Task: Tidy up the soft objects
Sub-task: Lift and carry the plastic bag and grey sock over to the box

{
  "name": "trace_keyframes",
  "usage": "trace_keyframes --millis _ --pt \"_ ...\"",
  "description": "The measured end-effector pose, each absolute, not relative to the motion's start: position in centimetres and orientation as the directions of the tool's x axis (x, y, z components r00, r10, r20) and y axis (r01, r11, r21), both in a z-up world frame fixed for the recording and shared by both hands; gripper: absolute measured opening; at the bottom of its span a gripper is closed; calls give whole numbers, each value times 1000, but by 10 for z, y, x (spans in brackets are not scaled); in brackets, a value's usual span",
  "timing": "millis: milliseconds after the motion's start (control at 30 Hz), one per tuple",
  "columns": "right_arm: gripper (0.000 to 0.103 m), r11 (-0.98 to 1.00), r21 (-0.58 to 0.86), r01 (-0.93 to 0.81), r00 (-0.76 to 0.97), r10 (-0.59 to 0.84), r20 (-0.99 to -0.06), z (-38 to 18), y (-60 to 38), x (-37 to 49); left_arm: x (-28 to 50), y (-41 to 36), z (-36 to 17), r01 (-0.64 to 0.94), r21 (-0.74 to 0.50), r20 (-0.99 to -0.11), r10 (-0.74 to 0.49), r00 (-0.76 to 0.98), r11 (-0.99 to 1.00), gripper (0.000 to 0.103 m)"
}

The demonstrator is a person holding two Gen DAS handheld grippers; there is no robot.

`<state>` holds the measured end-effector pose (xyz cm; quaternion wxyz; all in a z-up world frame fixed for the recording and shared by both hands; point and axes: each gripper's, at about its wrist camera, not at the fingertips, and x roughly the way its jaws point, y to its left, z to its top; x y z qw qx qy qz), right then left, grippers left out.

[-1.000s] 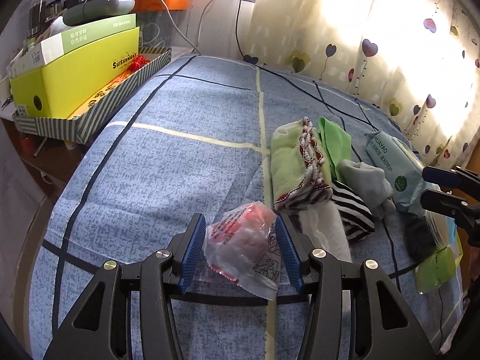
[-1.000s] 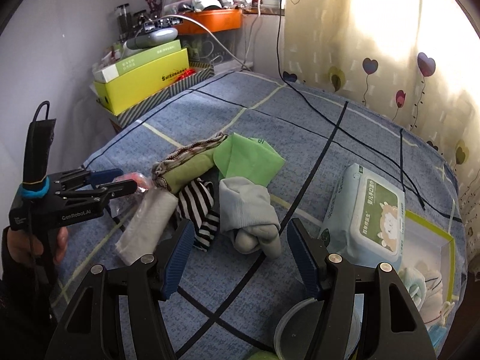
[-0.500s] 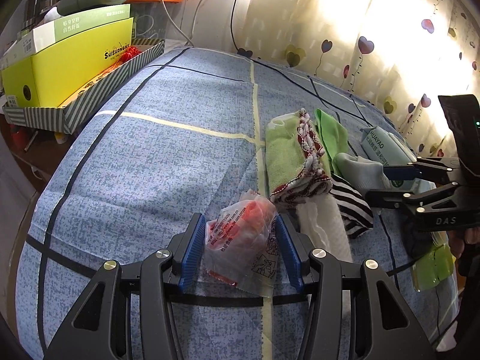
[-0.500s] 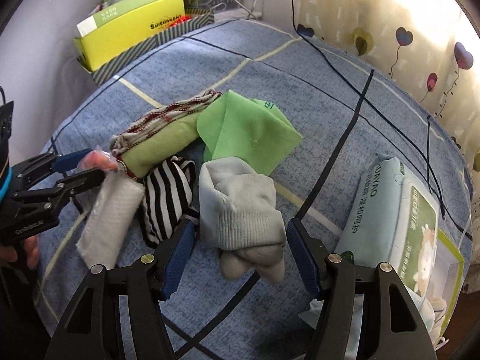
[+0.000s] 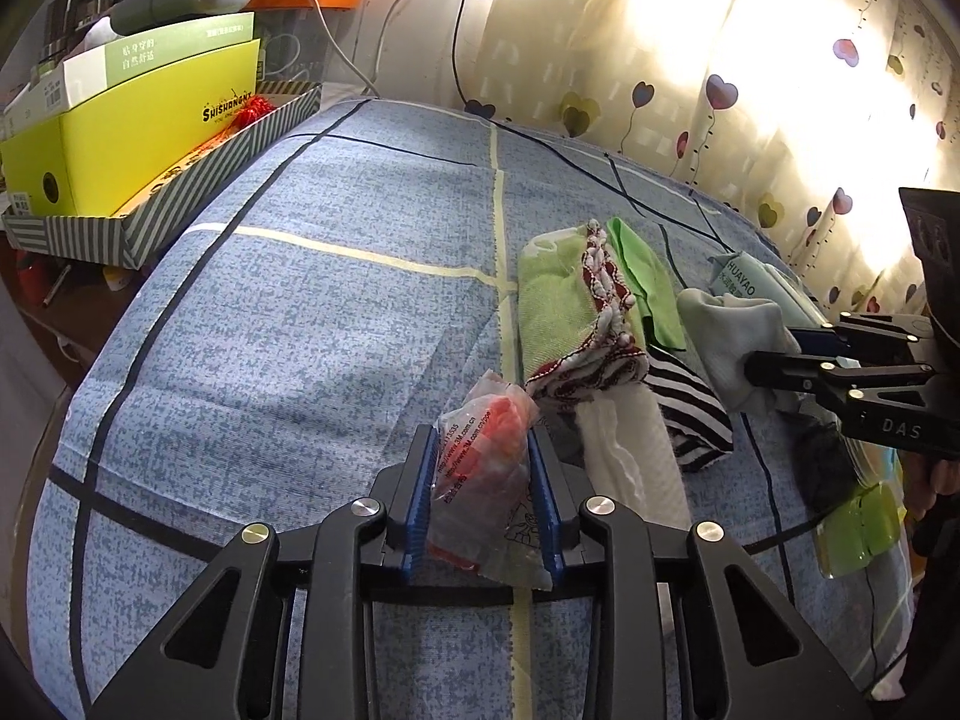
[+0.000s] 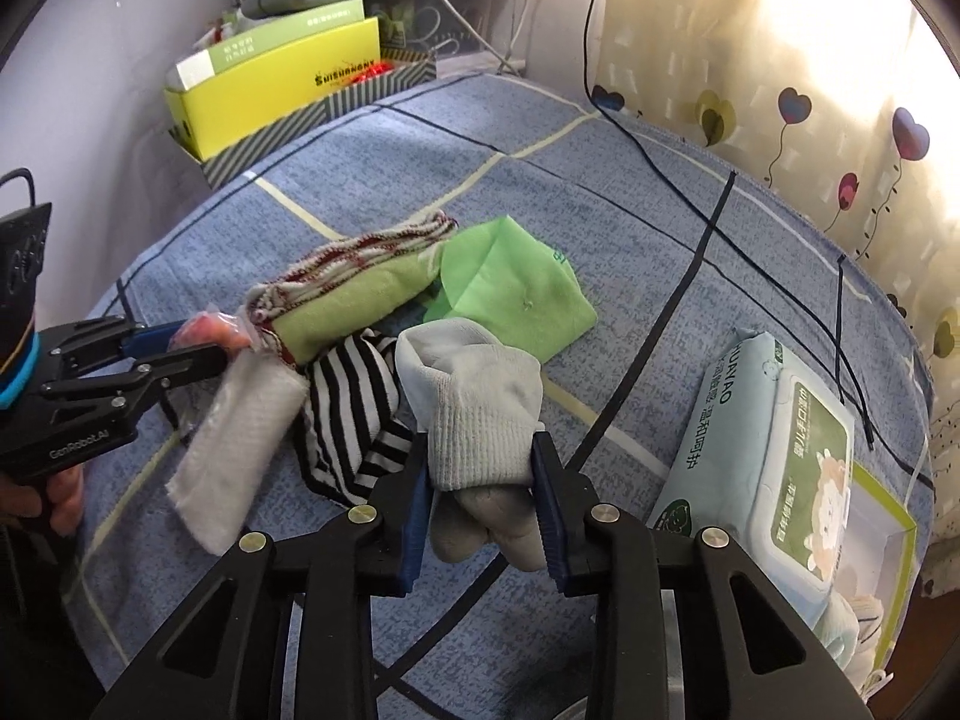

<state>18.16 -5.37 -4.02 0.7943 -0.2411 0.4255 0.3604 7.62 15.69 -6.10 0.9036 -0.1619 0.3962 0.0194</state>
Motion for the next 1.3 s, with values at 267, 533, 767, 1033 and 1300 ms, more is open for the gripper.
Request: trace_keyframes --millis 267,533,767,1033,1300 --pt "30 638 -12 -770 403 471 -784 -17 -74 163 66 158 -46 -193 -269 -695 -51 718 943 30" --pt "30 640 68 -765 410 566 -716 0 -96 145 56 152 -22 -213 -284 -646 -23 763 935 30" --pt "30 645 73 -761 443 598 -668 11 -112 129 54 129 1 -157 -297 -597 -55 800 942 30" --pt "30 665 91 -741 473 614 -631 17 -137 121 58 93 21 -77 -282 -568 -102 817 956 31" --pt "30 692 124 -711 510 630 -586 24 -170 117 62 57 33 -10 -257 -559 -141 817 966 31"
